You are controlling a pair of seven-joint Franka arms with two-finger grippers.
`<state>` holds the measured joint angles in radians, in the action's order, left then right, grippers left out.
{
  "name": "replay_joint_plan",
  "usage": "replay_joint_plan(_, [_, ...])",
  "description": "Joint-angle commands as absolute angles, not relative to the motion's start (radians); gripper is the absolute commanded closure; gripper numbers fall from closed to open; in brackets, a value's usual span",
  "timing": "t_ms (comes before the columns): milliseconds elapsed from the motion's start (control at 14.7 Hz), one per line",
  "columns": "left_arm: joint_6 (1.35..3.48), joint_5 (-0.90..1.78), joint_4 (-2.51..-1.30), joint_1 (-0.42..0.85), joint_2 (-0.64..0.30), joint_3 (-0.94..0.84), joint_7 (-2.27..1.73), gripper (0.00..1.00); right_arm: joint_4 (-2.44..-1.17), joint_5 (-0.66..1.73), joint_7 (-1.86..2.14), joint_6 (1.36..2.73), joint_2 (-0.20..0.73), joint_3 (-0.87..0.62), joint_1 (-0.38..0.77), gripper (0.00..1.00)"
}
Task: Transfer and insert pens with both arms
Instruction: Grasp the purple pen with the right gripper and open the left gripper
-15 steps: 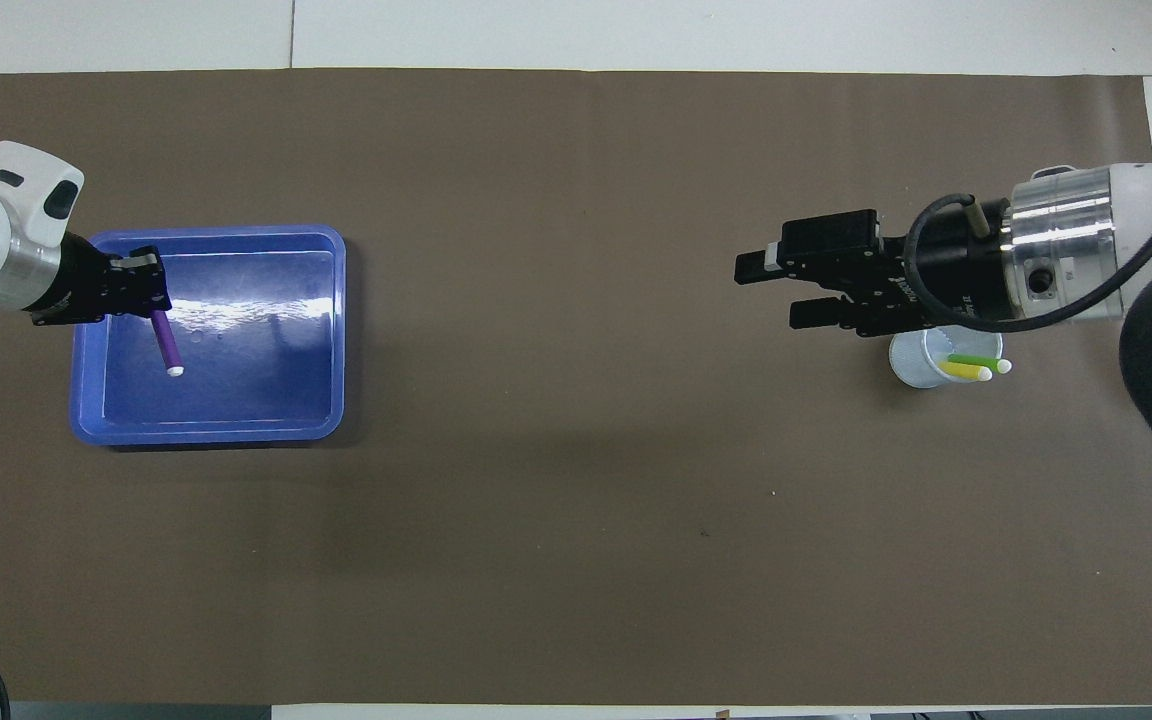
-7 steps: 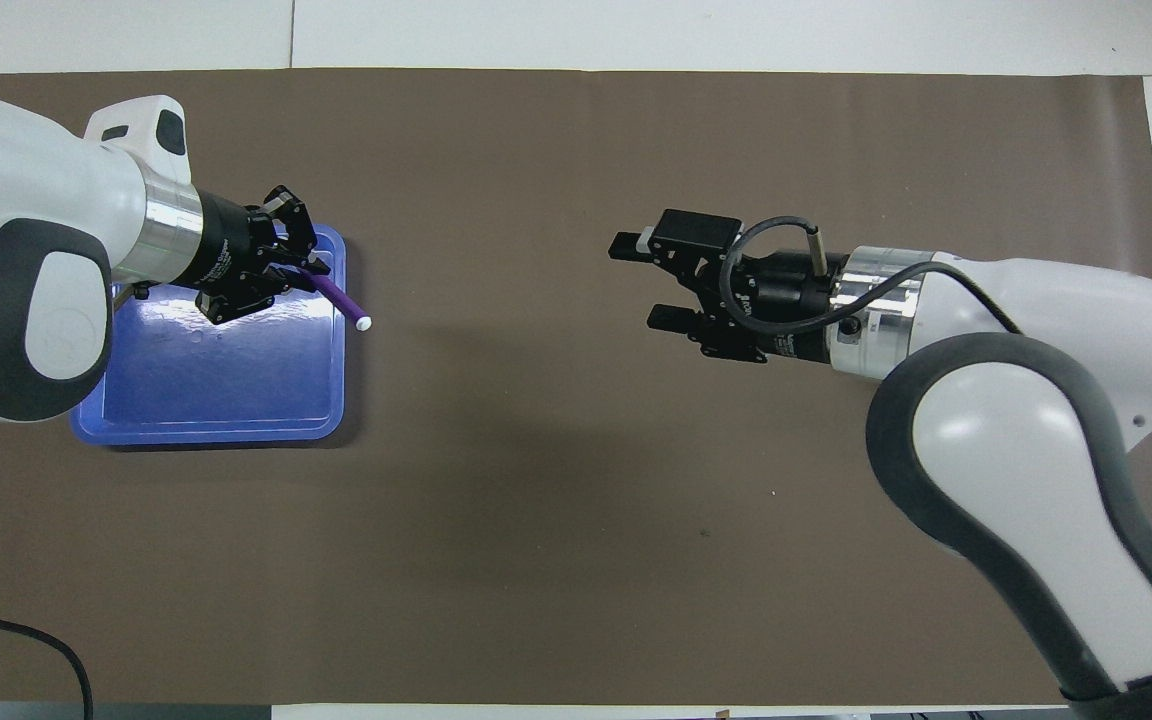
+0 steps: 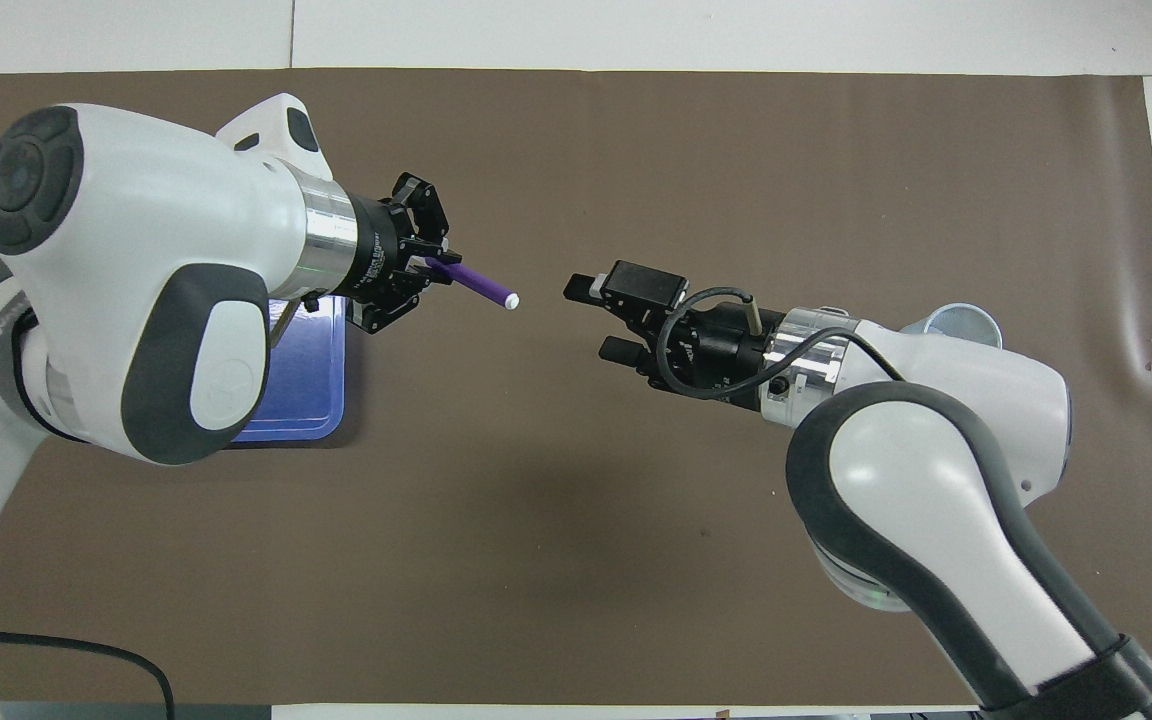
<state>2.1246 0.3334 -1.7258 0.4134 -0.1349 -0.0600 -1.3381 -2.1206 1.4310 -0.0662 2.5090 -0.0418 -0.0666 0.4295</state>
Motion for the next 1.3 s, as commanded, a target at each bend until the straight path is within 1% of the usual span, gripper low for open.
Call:
replay_joint_plan(0, [2.161,0.351,-1.713,0.465,-0.15,-0.046,-1.42,1.0,-2.137,1.453,-0.066,2.52,-0.061,-0.063,0.434,0.01])
replay_joint_plan(205, [2.164,0.351,-1.727,0.501,-0.144,-0.045,-1.436,1.0,-2.137,1.453,-0.064,2.522,-0.061,-0.063,0.436,0.15])
replay_joint_plan(273, [2.163,0.351,-1.736,0.509,-0.14,-0.044,-1.436,1.0,-2.137,1.453,-0.063,2.522,-0.061,-0.063,0.436,0.22])
replay_joint_plan(409, [2.16,0.351,-1.749,0.528,-0.135,-0.044,-1.437,1.0,-2.132,1.45,-0.06,2.522,-0.052,-0.063,0.434,0.3])
replay_joint_plan(614, [2.154,0.351,-1.758,0.54,-0.129,-0.044,-1.437,1.0,-2.128,1.45,-0.058,2.523,-0.041,-0.063,0.434,0.36])
replay_joint_plan(886, [2.151,0.35,-1.775,0.541,-0.121,-0.044,-1.434,1.0,-2.128,1.448,-0.054,2.52,-0.035,-0.063,0.425,0.39])
replay_joint_plan(955, [2.149,0.35,-1.776,0.541,-0.12,-0.044,-1.433,1.0,-2.126,1.448,-0.054,2.522,-0.035,-0.063,0.426,0.44])
replay_joint_plan(1023, [2.149,0.35,-1.779,0.541,-0.117,-0.044,-1.431,1.0,-2.126,1.448,-0.054,2.522,-0.035,-0.063,0.426,0.59])
replay_joint_plan(1091, [2.149,0.35,-1.782,0.541,-0.117,-0.046,-1.431,1.0,-2.126,1.448,-0.051,2.513,-0.035,-0.063,0.425,0.86])
replay_joint_plan(1159, [2.149,0.35,-1.782,0.541,-0.117,-0.045,-1.431,1.0,-2.126,1.448,-0.051,2.508,-0.035,-0.063,0.423,1.0])
replay_joint_plan(1227, [2.149,0.35,-1.782,0.541,-0.117,-0.046,-1.431,1.0,-2.126,1.448,-0.051,2.508,-0.035,-0.063,0.423,1.0])
